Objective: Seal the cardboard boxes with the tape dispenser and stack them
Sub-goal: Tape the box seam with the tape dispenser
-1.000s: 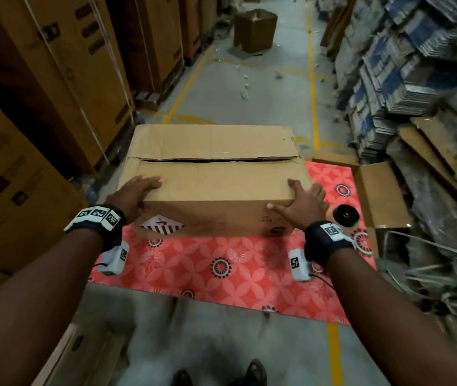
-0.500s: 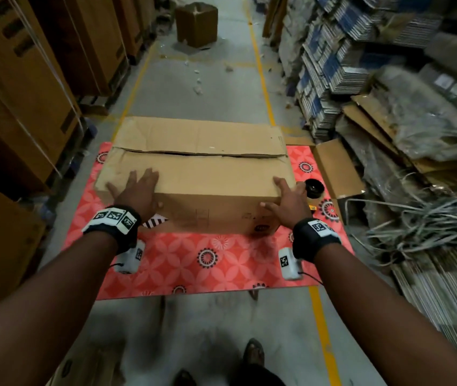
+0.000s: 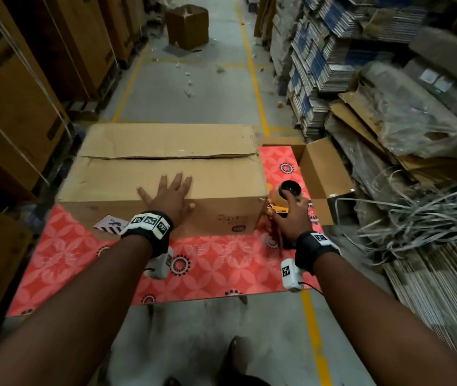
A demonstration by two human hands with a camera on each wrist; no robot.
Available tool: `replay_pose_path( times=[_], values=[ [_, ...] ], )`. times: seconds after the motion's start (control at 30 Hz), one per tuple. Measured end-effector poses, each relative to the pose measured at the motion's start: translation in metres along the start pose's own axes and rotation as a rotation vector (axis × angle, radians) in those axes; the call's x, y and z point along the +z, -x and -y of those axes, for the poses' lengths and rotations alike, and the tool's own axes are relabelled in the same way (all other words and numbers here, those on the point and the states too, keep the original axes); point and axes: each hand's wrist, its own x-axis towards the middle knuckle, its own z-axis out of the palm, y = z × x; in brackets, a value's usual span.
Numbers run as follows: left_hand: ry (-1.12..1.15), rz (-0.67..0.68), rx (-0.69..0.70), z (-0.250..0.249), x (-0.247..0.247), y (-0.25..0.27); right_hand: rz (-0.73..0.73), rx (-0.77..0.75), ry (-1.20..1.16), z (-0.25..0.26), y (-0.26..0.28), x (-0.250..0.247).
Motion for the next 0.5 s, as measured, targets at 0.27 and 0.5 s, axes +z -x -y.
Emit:
replay_pose_path(
  times=[0.27,0.5],
  values=[
    [0.016,-0.104,-0.059,-0.008,0.011,0.001,0.249,0.327,0.115,-0.081,-0.018,0.019],
    [0.008,-0.098,-0.124,-0.014,0.015,0.0,0.354,0.348,0.057,-0.08,-0.028,0.037]
  ],
)
